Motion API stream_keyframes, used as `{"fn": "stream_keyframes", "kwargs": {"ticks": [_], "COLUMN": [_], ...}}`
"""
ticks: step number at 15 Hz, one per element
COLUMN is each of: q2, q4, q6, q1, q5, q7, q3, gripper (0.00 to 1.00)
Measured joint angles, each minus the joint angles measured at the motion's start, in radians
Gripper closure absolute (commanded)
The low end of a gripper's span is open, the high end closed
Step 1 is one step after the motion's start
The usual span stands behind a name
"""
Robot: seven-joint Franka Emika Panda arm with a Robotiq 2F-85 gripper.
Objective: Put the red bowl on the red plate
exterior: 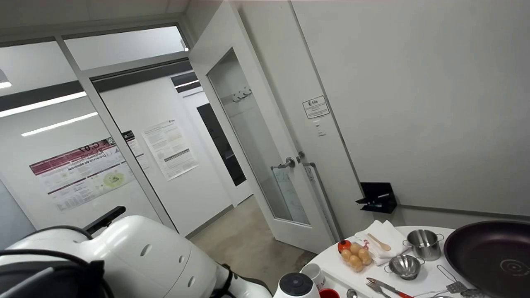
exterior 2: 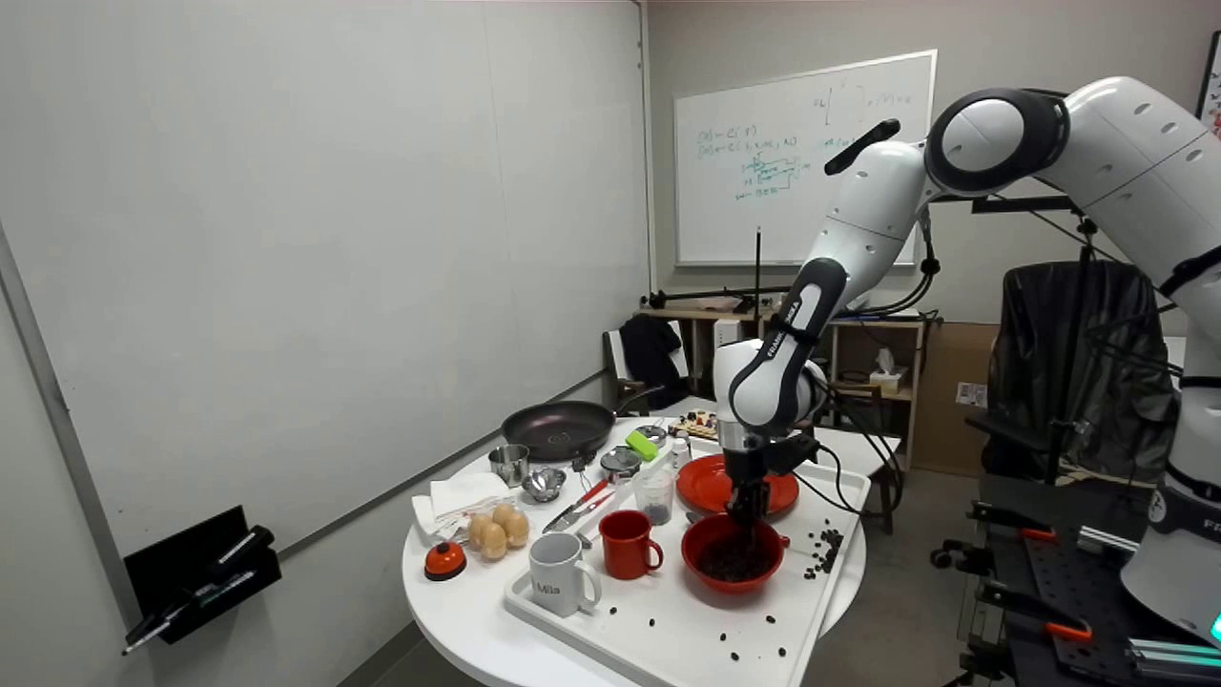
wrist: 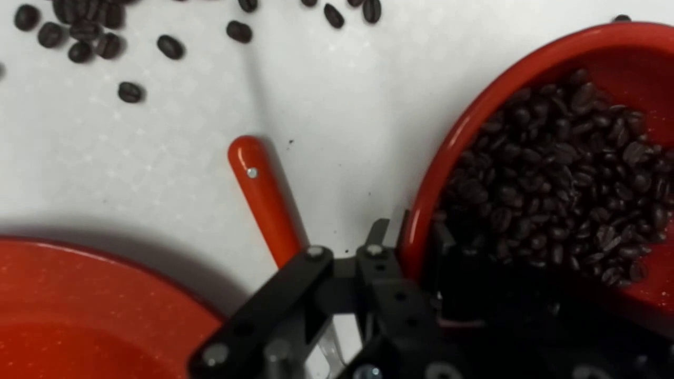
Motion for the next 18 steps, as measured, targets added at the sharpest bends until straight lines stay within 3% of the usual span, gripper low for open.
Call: {"fn": "stream_keyframes", "kwargs": {"ticks": [6, 18], "q2": [0.000, -0.047], "q4": [0.000, 0.001], "q6": [0.000, -0.006], "q1": [-0.058, -0.076], "q5": [0.037, 0.048], "q7": [-0.033, -0.046], "q3": [0.018, 0.019], "gripper": [0.94, 0.95]}}
